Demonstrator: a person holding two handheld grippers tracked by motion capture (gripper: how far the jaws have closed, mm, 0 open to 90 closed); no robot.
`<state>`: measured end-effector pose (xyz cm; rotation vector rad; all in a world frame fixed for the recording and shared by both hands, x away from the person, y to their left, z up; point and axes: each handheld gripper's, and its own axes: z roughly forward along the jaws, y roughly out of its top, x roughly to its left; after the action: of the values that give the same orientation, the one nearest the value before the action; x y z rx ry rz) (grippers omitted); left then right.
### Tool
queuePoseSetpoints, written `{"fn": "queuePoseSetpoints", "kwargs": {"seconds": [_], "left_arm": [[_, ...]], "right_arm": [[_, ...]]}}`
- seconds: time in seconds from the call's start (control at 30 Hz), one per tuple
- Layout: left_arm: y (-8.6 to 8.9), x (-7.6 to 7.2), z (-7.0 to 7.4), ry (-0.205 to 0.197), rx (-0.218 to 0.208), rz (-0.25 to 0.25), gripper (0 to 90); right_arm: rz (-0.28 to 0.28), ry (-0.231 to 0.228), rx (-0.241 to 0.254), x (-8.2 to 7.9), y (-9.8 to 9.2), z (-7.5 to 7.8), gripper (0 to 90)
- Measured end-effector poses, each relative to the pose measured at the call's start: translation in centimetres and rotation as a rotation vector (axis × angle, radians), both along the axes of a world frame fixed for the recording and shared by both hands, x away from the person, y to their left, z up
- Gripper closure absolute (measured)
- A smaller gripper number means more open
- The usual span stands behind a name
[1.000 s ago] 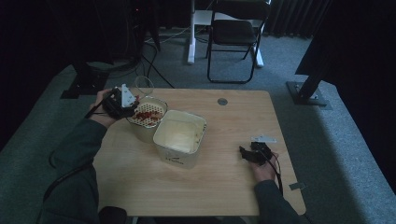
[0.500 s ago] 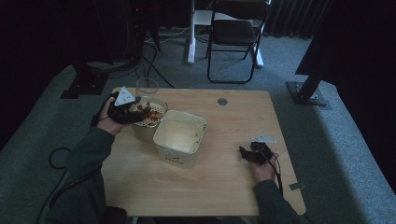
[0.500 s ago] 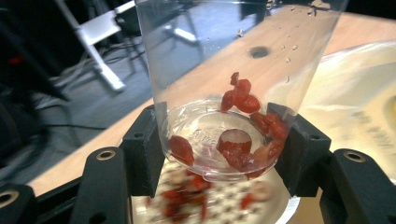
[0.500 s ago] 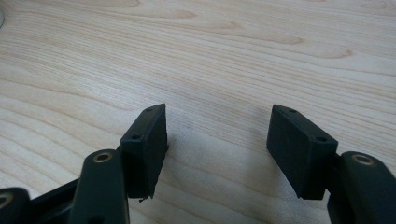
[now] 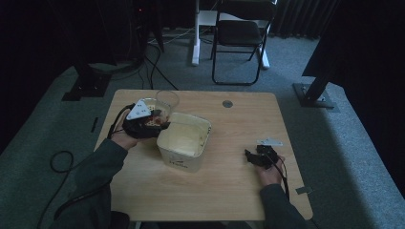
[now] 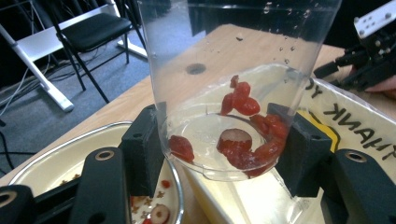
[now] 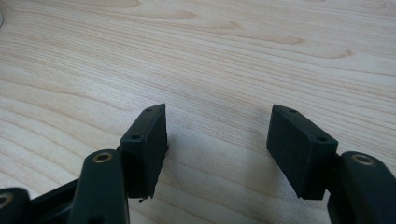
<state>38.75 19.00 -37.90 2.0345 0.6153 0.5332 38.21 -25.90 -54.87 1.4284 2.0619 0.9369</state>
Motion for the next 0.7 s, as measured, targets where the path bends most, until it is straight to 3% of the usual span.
{"fn": "queuePoseSetpoints", "kwargs": {"seconds": [0.1, 0.13, 0.23, 0.3, 0.7], "left_arm": [[-0.8, -0.1, -0.3, 0.011, 0.006, -0.034, 39.5], [-1.1, -0.2, -0.4, 0.011, 0.017, -0.043, 34.7], [-1.6, 0.0, -0.8, 0.062, 0.06, -0.083, 15.3], [-1.7, 0.0, -0.9, 0.062, 0.081, -0.082, 14.6], [-0.2, 0.1, -0.4, 0.033, 0.045, -0.019, 14.7]], "right_arm": [[0.0, 0.0, 0.0, 0.0, 0.0, 0.0, 37.7], [0.0, 0.0, 0.0, 0.0, 0.0, 0.0, 37.7], [-0.002, 0.002, 0.0, 0.0, 0.0, 0.0, 37.7], [-0.002, 0.001, 0.001, 0.0, 0.0, 0.0, 37.8], [-0.002, 0.002, 0.0, 0.0, 0.0, 0.0, 37.7]]}}
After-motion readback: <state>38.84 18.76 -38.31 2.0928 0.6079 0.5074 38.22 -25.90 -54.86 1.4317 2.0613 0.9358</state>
